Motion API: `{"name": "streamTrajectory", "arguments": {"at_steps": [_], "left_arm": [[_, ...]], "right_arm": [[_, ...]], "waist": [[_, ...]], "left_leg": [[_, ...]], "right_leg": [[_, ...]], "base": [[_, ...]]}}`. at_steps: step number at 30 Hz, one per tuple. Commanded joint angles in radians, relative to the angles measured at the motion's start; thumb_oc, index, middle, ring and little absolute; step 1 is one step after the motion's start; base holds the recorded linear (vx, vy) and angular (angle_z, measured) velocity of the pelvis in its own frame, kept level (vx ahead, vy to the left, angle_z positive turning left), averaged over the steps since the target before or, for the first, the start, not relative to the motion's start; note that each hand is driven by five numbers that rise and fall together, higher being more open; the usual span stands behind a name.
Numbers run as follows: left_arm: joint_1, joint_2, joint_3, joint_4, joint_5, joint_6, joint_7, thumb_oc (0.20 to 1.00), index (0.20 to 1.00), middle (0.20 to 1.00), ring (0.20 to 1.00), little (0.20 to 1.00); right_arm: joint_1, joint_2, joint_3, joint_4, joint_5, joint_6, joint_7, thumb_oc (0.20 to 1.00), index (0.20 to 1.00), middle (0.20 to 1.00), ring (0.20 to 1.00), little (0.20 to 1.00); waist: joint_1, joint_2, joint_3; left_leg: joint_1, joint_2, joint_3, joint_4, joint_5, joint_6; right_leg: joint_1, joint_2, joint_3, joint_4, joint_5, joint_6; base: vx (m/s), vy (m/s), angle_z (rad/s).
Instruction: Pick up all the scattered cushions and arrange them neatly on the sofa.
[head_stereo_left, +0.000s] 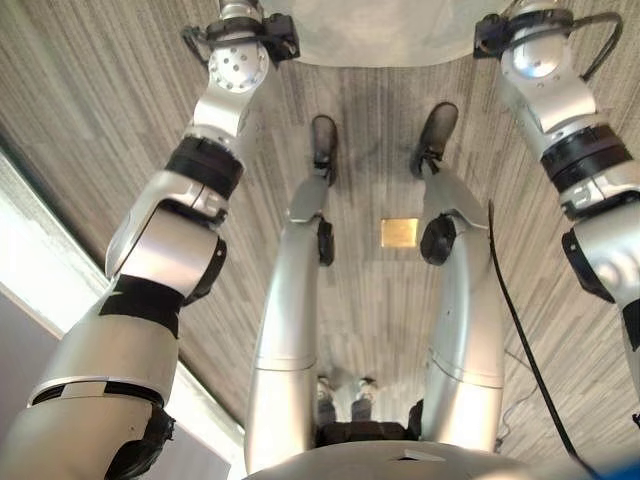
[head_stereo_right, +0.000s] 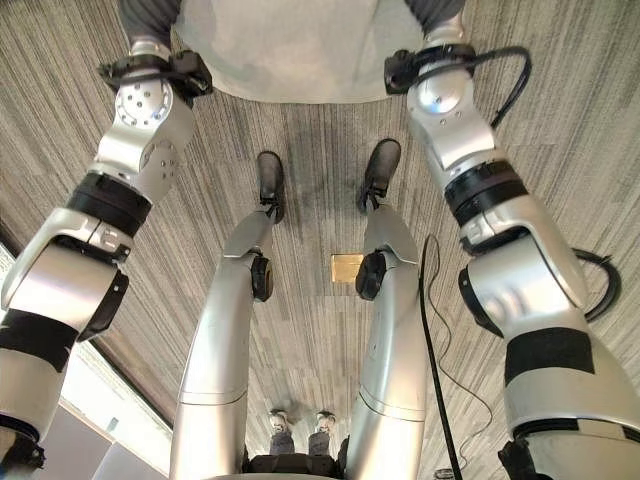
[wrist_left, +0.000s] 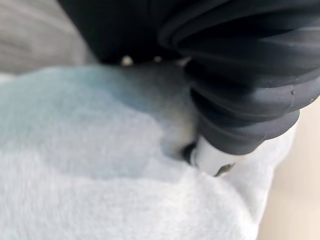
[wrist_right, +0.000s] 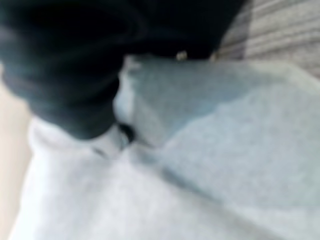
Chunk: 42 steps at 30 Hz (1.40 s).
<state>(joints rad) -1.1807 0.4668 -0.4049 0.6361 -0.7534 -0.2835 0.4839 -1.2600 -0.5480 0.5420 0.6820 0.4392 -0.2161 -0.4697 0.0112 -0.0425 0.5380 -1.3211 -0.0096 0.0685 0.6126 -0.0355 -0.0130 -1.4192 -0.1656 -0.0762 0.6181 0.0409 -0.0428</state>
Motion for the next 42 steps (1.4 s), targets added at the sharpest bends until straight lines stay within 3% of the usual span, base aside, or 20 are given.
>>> {"name": "streamTrajectory", "arguments": {"at_steps": [1, 3, 6, 8, 9, 12, 13, 17, 24, 30, 33, 34, 35, 37, 38, 40, 41, 42], "left_arm": [[0.095, -0.121, 0.028, -0.219, 0.127, -0.144, -0.031, 0.2, 0.2, 0.2, 0.2, 0.2], [0.259, -0.154, 0.066, -0.321, 0.169, -0.134, -0.053, 0.2, 0.2, 0.2, 0.2, 0.2], [0.392, -0.139, 0.082, -0.416, 0.203, -0.126, -0.082, 0.2, 0.2, 0.2, 0.2, 0.2], [0.465, -0.132, 0.084, -0.455, 0.228, -0.12, -0.105, 0.2, 0.2, 0.2, 0.2, 0.2], [0.501, -0.134, 0.082, -0.468, 0.228, -0.119, -0.124, 0.2, 0.2, 0.2, 0.2, 0.2], [0.586, -0.129, 0.083, -0.488, 0.239, -0.115, -0.158, 0.2, 0.2, 0.2, 0.2, 0.2], [0.67, -0.138, 0.081, -0.52, 0.232, -0.113, -0.197, 0.2, 0.2, 0.2, 0.2, 0.2], [0.808, -0.153, 0.058, -0.567, 0.222, -0.108, -0.259, 0.2, 0.2, 0.2, 0.2, 0.2], [0.97, -0.134, 0.039, -0.608, 0.227, -0.084, -0.337, 0.2, 0.2, 0.2, 0.2, 0.2], [1.05, -0.126, 0.053, -0.6, 0.245, -0.059, -0.358, 0.2, 0.2, 0.2, 0.2, 0.2], [1.094, -0.113, 0.066, -0.604, 0.253, -0.054, -0.374, 0.2, 0.2, 0.2, 0.2, 0.2], [1.112, -0.105, 0.069, -0.611, 0.266, -0.052, -0.376, 0.2, 0.2, 0.2, 0.2, 0.2], [1.119, -0.104, 0.069, -0.613, 0.271, -0.051, -0.378, 0.2, 0.2, 0.2, 0.2, 0.2], [1.123, -0.104, 0.064, -0.613, 0.27, -0.048, -0.384, 0.2, 0.2, 0.2, 0.2, 0.2], [1.12, -0.112, 0.049, -0.591, 0.268, -0.045, -0.396, 0.2, 0.2, 0.2, 0.2, 0.2], [1.113, -0.122, 0.045, -0.59, 0.269, -0.039, -0.4, 0.2, 0.2, 0.2, 0.2, 0.2], [1.108, -0.128, 0.041, -0.586, 0.259, -0.036, -0.406, 0.2, 0.2, 0.2, 0.2, 0.2], [1.109, -0.13, 0.04, -0.588, 0.256, -0.037, -0.404, 0.2, 0.2, 0.2, 0.2, 0.2]], "right_arm": [[0.075, 0.102, -0.063, -0.224, -0.143, -0.126, 0.036, 0.2, 0.2, 0.2, 0.2, 0.2], [0.255, 0.108, -0.158, -0.348, -0.175, -0.138, 0.055, 0.2, 0.2, 0.2, 0.2, 0.2], [0.407, 0.115, -0.209, -0.464, -0.204, -0.14, 0.088, 0.2, 0.2, 0.2, 0.2, 0.2], [0.494, 0.126, -0.228, -0.503, -0.215, -0.143, 0.109, 0.2, 0.2, 0.2, 0.2, 0.2], [0.536, 0.132, -0.227, -0.51, -0.211, -0.145, 0.123, 0.2, 0.2, 0.2, 0.2, 0.2], [0.628, 0.135, -0.233, -0.532, -0.212, -0.138, 0.151, 0.2, 0.2, 0.2, 0.2, 0.2], [0.722, 0.147, -0.236, -0.56, -0.216, -0.137, 0.181, 0.2, 0.2, 0.2, 0.2, 0.2], [0.889, 0.17, -0.231, -0.582, -0.213, -0.127, 0.237, 0.2, 0.2, 0.2, 0.2, 0.2], [1.086, 0.157, -0.253, -0.606, -0.259, -0.101, 0.293, 0.2, 0.2, 0.2, 0.2, 0.2], [1.15, 0.155, -0.286, -0.61, -0.299, -0.09, 0.296, 0.2, 0.2, 0.2, 0.2, 0.2], [1.181, 0.162, -0.292, -0.612, -0.307, -0.087, 0.309, 0.2, 0.2, 0.2, 0.2, 0.2], [1.195, 0.167, -0.292, -0.609, -0.319, -0.086, 0.311, 0.2, 0.2, 0.2, 0.2, 0.2], [1.205, 0.166, -0.293, -0.612, -0.321, -0.084, 0.314, 0.2, 0.2, 0.2, 0.2, 0.2], [1.221, 0.166, -0.3, -0.62, -0.32, -0.083, 0.316, 0.2, 0.2, 0.2, 0.2, 0.2], [1.251, 0.165, -0.314, -0.632, -0.315, -0.085, 0.315, 0.2, 0.2, 0.2, 0.2, 0.2], [1.26, 0.156, -0.323, -0.638, -0.308, -0.086, 0.312, 0.2, 0.2, 0.2, 0.2, 0.2], [1.274, 0.149, -0.338, -0.653, -0.304, -0.087, 0.306, 0.2, 0.2, 0.2, 0.2, 0.2], [1.271, 0.145, -0.336, -0.656, -0.304, -0.086, 0.304, 0.2, 0.2, 0.2, 0.2, 0.2]], "waist": [[-0.033, 0.046, -0.12], [-0.04, 0.047, -0.124], [-0.038, 0.042, -0.134], [-0.037, 0.041, -0.145], [-0.036, 0.039, -0.148], [-0.035, 0.036, -0.163], [-0.036, 0.032, -0.18], [-0.041, 0.025, -0.211], [-0.058, 0.023, -0.298], [-0.06, 0.022, -0.345], [-0.05, 0.021, -0.366], [-0.041, 0.023, -0.374], [-0.042, 0.024, -0.376], [-0.05, 0.025, -0.379], [-0.07, 0.019, -0.39], [-0.073, 0.014, -0.397], [-0.083, 0.002, -0.398], [-0.083, -0.001, -0.397]], "left_leg": [[0.05, -0.023, -0.071, -0.077, 0.012, -0.025], [0.184, -0.016, -0.084, -0.13, 0.019, -0.038], [0.301, -0.011, -0.091, -0.17, 0.02, -0.043], [0.382, -0.009, -0.091, -0.199, 0.024, -0.043], [0.409, -0.01, -0.086, -0.215, 0.055, -0.04], [0.505, -0.011, -0.086, -0.248, 0.056, -0.04], [0.608, -0.012, -0.084, -0.287, 0.056, -0.041], [0.818, -0.009, -0.077, -0.379, 0.062, -0.035], [1.093, -0.01, -0.041, -0.511, 0.053, -0.02], [1.211, -0.006, 0.02, -0.561, 0.034, -0.014], [1.272, 0.003, 0.059, -0.59, 0.027, -0.016], [1.304, 0.017, 0.083, -0.605, 0.027, -0.022], [1.313, 0.021, 0.087, -0.61, 0.029, -0.024], [1.322, 0.022, 0.085, -0.616, 0.032, -0.027], [1.32, 0.024, 0.07, -0.609, 0.035, -0.034], [1.308, 0.031, 0.071, -0.581, 0.029, -0.048], [1.292, 0.049, 0.066, -0.502, 0.036, -0.075], [1.286, 0.054, 0.049, -0.458, 0.039, -0.079]], "right_leg": [[0.109, 0.016, -0.038, 0.047, -0.133, 0.124], [0.255, 0.017, -0.052, -0.017, -0.133, 0.119], [0.375, 0.016, -0.062, -0.072, -0.127, 0.117], [0.458, 0.011, -0.07, -0.112, -0.122, 0.116], [0.493, 0.008, -0.078, -0.142, -0.091, 0.108], [0.59, 0.011, -0.092, -0.186, -0.087, 0.108], [0.697, 0.013, -0.1, -0.236, -0.081, 0.113], [0.919, 0.017, -0.12, -0.336, -0.062, 0.129], [1.175, 0.033, -0.119, -0.47, -0.036, 0.16], [1.252, 0.041, -0.113, -0.505, -0.017, 0.187], [1.287, 0.047, -0.138, -0.527, -0.007, 0.202], [1.299, 0.044, -0.185, -0.52, -0.006, 0.208], [1.305, 0.046, -0.191, -0.518, -0.009, 0.208], [1.318, 0.054, -0.176, -0.526, -0.015, 0.206], [1.339, 0.084, -0.104, -0.562, -0.025, 0.189], [1.361, 0.088, -0.114, -0.592, -0.024, 0.178], [1.389, 0.102, -0.119, -0.62, -0.026, 0.16], [1.402, 0.107, -0.117, -0.629, -0.025, 0.153]], "base": [[-0.05, -0.05, -0.06], [-0.04, -0.058, 0.04], [-0.01, -0.029, 0.01], [-0.03, 0.001, 0.01], [-0.04, 0.008, 0.0], [0.04, 0.008, -0.03], [0.15, 0.017, 0.01], [0.14, 0.007, -0.01], [0.14, 0.039, -0.09], [0.08, 0.037, -0.32], [0.08, 0.002, -0.55], [0.04, -0.044, -0.77], [0.06, -0.081, -0.46], [0.05, -0.091, -0.45], [0.08, -0.13, -0.24], [0.07, -0.199, 0.14], [0.07, -0.218, 0.08], [0.06, -0.167, 0.2]]}}
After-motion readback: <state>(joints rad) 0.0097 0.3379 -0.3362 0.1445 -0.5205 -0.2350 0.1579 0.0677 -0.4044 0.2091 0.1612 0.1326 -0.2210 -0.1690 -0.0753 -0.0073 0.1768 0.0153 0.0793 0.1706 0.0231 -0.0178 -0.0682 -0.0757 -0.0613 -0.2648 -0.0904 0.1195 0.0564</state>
